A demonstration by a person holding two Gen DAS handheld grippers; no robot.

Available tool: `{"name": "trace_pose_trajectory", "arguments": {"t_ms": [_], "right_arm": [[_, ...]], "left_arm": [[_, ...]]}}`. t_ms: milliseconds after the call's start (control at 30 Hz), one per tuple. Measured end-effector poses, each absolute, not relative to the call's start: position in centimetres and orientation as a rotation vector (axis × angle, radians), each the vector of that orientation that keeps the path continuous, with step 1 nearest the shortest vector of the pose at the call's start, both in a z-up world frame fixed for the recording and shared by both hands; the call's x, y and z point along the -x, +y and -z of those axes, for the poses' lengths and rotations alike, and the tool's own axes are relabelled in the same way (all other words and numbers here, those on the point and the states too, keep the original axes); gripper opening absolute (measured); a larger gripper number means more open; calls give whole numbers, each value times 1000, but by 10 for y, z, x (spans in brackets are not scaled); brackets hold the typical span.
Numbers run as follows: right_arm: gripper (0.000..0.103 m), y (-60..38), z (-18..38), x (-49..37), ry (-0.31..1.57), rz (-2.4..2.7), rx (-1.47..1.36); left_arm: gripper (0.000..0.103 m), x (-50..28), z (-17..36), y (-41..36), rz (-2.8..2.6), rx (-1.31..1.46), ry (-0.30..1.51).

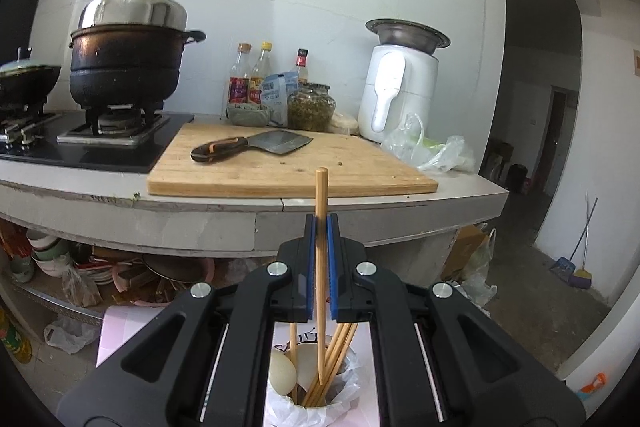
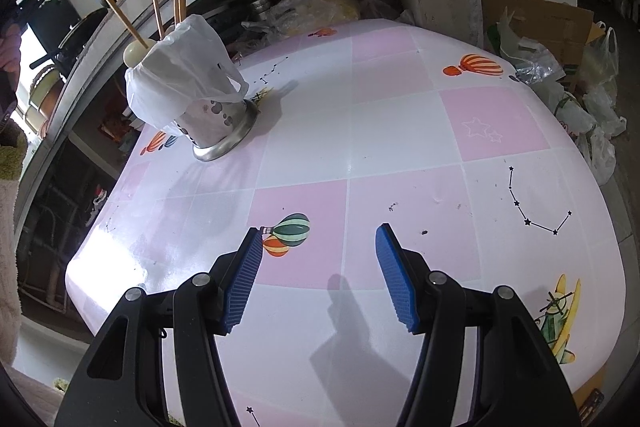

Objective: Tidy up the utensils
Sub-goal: 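Carry the chopstick over the holder and lower it with the left tool, then open the left tool to release the chopstick into the holder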

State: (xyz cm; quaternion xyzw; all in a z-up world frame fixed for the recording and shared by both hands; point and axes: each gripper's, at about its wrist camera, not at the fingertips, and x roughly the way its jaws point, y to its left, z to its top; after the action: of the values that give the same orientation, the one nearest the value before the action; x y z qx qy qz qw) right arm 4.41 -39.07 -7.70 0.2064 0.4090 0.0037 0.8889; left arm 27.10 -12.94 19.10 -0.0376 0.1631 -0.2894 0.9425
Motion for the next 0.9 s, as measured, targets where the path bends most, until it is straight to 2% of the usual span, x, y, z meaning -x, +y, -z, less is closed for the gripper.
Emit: {"name": "trace_pose_trajectory", "arguments": {"t_ms": [367, 900], "right_arm": [[58, -390, 78, -45, 856, -3, -424], [58, -385, 78, -47, 867, -11, -414]], "left_arm": [[5, -293, -140, -139, 572, 84, 421], [5, -266, -72, -151, 577, -29, 493]]}}
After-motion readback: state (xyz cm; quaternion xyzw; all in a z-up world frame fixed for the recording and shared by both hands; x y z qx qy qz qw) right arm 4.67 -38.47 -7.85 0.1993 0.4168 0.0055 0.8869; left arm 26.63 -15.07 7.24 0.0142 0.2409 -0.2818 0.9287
